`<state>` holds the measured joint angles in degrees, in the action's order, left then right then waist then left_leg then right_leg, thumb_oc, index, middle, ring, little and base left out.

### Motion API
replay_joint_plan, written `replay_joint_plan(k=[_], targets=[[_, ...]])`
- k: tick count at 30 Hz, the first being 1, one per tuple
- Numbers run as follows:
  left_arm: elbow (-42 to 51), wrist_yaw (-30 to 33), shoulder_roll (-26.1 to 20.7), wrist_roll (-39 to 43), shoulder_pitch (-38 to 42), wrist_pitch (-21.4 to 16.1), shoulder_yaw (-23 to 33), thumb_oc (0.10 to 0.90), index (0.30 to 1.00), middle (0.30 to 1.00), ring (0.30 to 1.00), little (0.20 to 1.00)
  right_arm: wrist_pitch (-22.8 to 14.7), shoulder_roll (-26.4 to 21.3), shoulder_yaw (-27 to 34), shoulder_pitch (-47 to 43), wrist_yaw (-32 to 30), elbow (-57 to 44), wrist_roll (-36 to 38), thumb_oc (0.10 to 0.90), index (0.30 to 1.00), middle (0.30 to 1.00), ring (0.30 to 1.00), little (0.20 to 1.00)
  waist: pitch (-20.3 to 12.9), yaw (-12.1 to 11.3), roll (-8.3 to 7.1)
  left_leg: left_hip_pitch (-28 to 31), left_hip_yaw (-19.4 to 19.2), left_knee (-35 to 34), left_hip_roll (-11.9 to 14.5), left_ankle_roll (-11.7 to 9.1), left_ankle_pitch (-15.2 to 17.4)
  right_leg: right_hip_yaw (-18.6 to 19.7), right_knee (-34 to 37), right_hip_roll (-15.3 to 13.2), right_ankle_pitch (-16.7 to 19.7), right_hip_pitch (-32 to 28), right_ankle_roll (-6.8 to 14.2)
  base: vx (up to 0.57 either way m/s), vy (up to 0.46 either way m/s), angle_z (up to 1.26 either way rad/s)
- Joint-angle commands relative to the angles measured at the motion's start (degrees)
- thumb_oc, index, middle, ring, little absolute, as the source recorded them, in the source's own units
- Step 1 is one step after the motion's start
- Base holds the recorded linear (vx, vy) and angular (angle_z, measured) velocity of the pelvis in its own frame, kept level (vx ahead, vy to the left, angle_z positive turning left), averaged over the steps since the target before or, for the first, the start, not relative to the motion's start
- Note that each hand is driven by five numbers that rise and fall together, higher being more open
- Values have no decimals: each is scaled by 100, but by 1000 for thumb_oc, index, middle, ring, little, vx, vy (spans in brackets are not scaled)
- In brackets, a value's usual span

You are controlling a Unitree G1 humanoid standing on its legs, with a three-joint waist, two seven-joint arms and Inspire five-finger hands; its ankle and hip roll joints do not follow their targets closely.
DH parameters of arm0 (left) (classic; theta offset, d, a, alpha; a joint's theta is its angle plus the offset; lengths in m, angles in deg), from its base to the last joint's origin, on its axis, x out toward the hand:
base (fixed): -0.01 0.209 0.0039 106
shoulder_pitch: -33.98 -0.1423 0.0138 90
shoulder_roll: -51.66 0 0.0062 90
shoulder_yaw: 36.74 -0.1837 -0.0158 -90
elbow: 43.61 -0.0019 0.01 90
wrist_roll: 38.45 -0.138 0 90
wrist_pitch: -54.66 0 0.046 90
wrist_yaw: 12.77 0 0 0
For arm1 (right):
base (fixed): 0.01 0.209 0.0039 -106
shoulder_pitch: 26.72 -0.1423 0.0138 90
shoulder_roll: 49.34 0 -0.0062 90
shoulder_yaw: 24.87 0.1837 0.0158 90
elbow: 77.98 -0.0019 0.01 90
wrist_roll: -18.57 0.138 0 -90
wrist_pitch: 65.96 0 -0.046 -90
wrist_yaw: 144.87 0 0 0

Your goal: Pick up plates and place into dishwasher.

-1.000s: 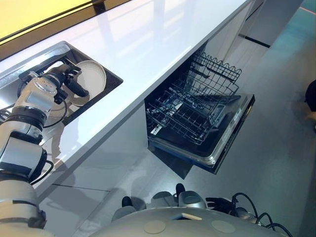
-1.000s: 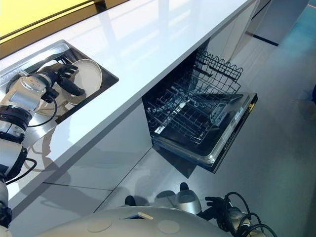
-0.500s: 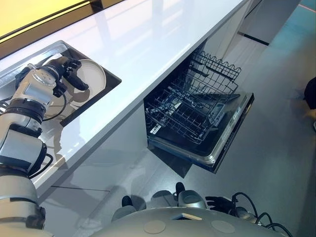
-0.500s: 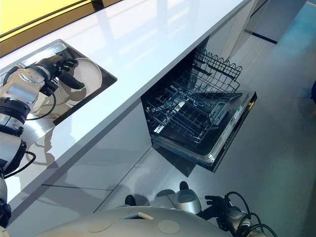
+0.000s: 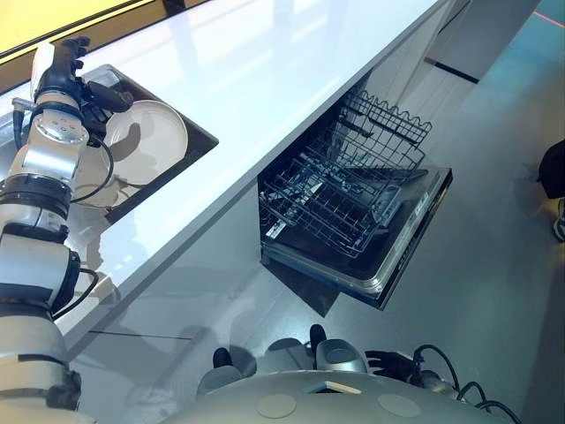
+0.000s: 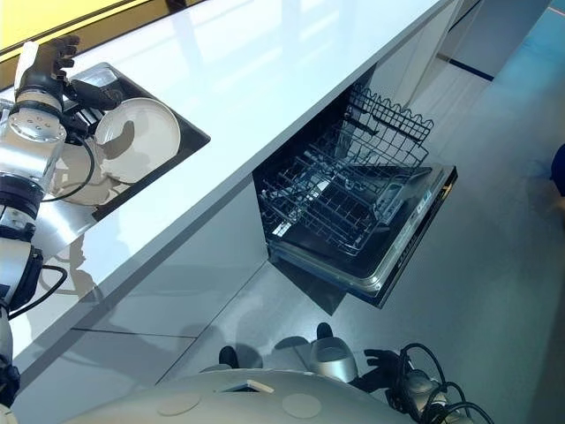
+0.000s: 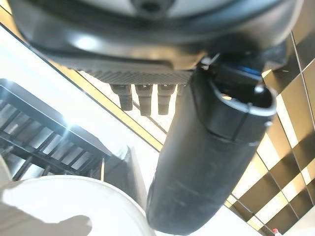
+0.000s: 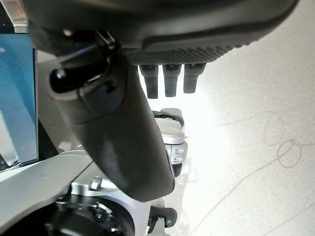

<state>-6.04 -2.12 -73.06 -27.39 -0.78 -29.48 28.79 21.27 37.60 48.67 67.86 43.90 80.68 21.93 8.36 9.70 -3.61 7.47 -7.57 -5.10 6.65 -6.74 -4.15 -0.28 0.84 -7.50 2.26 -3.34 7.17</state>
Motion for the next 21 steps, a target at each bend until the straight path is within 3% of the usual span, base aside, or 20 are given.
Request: replay_joint_plan(k=[1,21], targets=[[300,98,-451,-367,418,-443,185,800,900,900,900,900,-106,-274,-39,110,-63,-95,58,800,900,900,900,900,-197,107,300,-262,-165,572,-965,1074,992,198,-719,466,-153,603,202,44,18,-1],[-379,-787,-511,-641,864,154,-222,800,900,900,900,900,-168,-346,-82,98,-223,-172,244,800,900,900,900,900,159,160,111,-589,-253,857,-925,1147,1050,311,-740,449,127,908,347,10,10,-1]])
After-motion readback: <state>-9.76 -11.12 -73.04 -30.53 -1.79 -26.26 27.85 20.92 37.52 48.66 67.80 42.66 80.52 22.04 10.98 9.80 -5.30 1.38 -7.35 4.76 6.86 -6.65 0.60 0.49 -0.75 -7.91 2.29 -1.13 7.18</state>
